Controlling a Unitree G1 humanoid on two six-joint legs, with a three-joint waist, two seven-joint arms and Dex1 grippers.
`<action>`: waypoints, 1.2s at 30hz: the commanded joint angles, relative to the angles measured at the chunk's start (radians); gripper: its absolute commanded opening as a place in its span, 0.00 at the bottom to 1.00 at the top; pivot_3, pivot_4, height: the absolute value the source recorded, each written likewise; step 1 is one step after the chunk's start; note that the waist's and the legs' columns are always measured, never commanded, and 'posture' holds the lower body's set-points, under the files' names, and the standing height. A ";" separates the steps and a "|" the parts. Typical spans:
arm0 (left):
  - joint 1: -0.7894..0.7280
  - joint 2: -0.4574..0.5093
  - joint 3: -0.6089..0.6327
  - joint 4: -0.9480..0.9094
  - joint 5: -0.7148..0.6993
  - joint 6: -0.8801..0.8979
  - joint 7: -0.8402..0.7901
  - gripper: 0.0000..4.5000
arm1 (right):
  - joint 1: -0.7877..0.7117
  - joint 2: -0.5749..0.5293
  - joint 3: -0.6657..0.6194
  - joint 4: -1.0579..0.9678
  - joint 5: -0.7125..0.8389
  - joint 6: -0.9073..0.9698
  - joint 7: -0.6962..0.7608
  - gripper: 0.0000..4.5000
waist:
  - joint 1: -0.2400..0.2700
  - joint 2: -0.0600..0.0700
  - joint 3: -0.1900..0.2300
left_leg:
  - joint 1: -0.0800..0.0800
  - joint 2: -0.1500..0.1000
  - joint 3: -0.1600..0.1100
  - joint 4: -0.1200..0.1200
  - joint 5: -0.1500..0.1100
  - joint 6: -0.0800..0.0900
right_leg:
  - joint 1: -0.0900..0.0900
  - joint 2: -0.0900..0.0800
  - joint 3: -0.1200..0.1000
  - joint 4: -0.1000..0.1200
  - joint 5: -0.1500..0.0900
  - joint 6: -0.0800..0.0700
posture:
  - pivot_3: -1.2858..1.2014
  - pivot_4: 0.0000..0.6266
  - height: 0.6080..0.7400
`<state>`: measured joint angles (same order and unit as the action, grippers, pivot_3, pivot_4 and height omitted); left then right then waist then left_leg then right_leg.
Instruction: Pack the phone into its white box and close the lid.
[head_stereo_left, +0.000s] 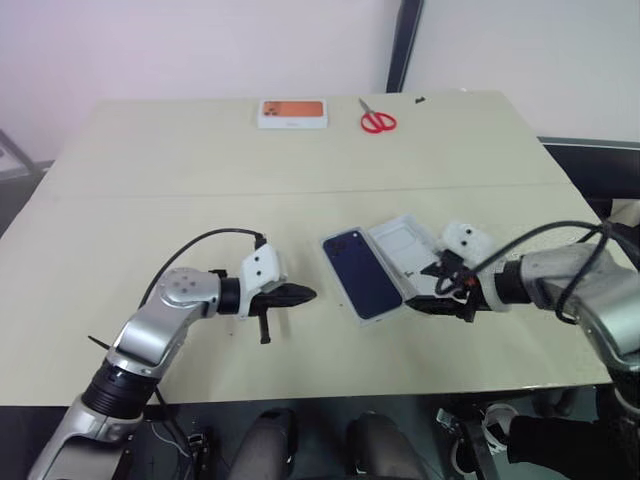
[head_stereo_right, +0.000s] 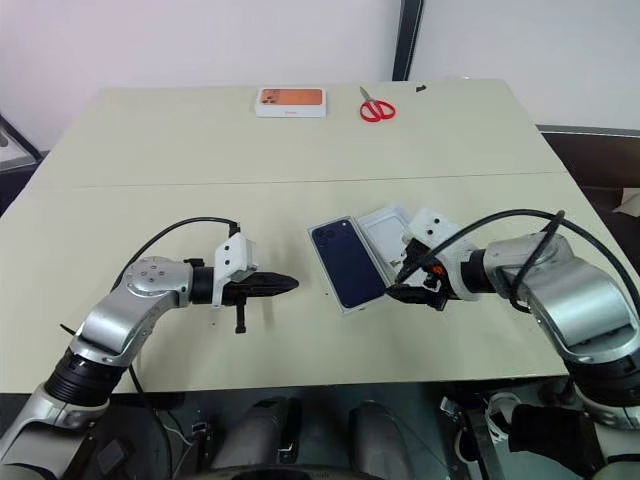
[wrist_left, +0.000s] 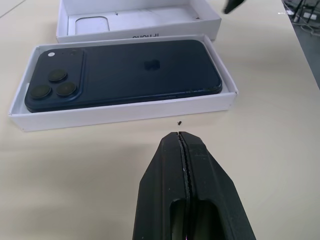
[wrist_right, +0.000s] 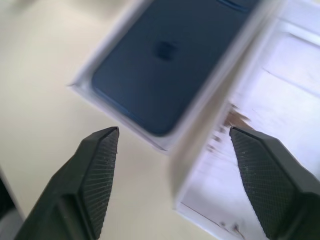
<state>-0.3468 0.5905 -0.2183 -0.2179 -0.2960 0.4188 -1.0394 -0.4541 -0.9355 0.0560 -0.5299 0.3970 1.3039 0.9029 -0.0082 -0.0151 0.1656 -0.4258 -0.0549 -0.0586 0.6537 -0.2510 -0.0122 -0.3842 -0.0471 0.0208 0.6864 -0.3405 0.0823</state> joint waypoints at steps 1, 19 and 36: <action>-0.005 -0.004 0.010 -0.017 -0.007 -0.023 0.002 0.00 | -0.013 -0.007 -0.002 0.001 0.014 0.040 -0.046 0.76 | 0.000 0.000 0.000 | 0.000 0.000 0.000 0.000 0.000 0.000 | 0.000 0.000 0.000 0.000 0.000 0.000 | 0.52 0.24 1.00; 0.009 0.000 0.026 -0.023 -0.014 -0.027 0.006 0.00 | 0.013 0.033 0.003 0.074 0.045 0.098 -0.179 0.01 | -0.003 0.000 0.000 | 0.001 0.000 0.000 0.000 0.000 0.000 | 0.001 0.000 0.000 0.000 0.000 0.000 | 0.52 0.24 1.00; 0.060 0.082 0.310 0.102 -0.076 -0.035 0.083 0.00 | -0.176 0.385 -0.288 0.189 0.996 0.311 -0.421 0.01 | -0.003 0.000 0.000 | -0.001 0.000 0.001 0.000 0.000 0.000 | -0.001 -0.001 0.000 0.001 0.000 0.000 | 0.52 0.24 1.00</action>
<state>-0.2846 0.6567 0.0528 -0.0978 -0.3571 0.4045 -0.9587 -0.6259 -0.5580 -0.2409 -0.3668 1.2180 1.6076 0.5786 -0.0110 -0.0152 0.1653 -0.4268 -0.0548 -0.0578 0.6541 -0.2513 -0.0117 -0.3854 -0.0477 0.0207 0.6873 -0.3404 0.0823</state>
